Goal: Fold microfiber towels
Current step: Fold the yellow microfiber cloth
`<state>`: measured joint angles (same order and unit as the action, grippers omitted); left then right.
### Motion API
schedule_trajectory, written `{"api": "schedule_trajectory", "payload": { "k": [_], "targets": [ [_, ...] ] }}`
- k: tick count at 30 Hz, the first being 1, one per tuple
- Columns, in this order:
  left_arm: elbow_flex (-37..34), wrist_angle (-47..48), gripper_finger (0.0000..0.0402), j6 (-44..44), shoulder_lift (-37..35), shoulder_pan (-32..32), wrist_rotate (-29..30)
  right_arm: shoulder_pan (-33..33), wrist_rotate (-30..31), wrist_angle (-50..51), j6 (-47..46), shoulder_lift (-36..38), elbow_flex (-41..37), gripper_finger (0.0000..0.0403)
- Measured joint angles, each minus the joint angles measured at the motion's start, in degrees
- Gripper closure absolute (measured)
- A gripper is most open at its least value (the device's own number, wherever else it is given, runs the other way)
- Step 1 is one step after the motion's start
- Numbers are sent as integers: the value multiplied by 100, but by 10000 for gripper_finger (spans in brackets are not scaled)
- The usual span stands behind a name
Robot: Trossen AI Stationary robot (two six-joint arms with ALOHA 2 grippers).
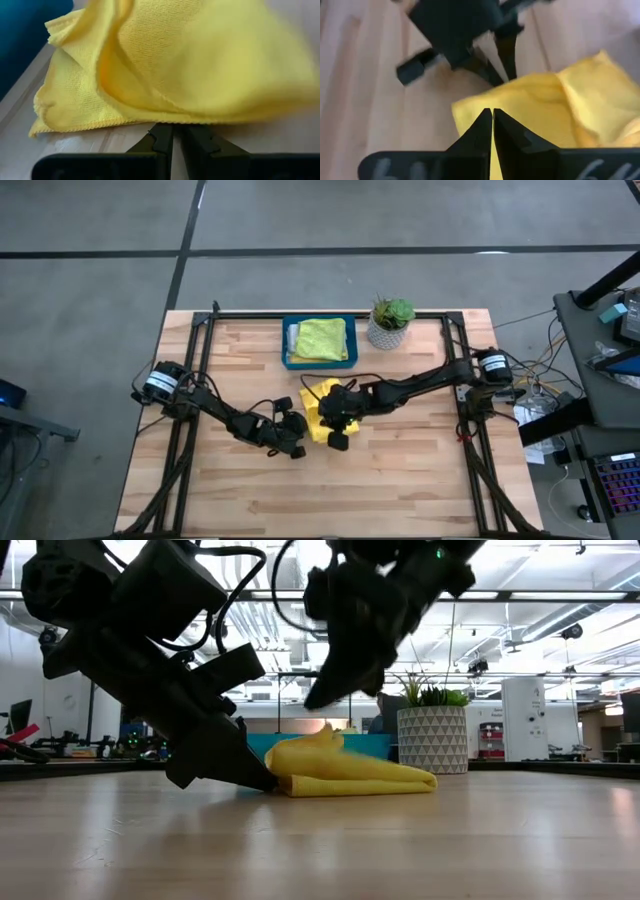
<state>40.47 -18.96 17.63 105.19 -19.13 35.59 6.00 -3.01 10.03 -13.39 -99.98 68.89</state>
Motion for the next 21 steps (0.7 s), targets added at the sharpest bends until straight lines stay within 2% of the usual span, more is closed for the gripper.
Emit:
{"api": "schedule_trajectory", "payload": {
  "k": [6,12,15,21],
  "targets": [
    [-2,0,382,-2,0,0,2,0,22,465,55,211,212,394],
    [-2,0,382,-2,0,0,2,13,42,445,157,133,157,394],
    [-2,2,382,-2,0,0,-7,56,41,576,439,34,108,394],
    [-7,45,382,-160,-27,-48,-13,103,41,1467,1173,199,94,394]
  ]
}}
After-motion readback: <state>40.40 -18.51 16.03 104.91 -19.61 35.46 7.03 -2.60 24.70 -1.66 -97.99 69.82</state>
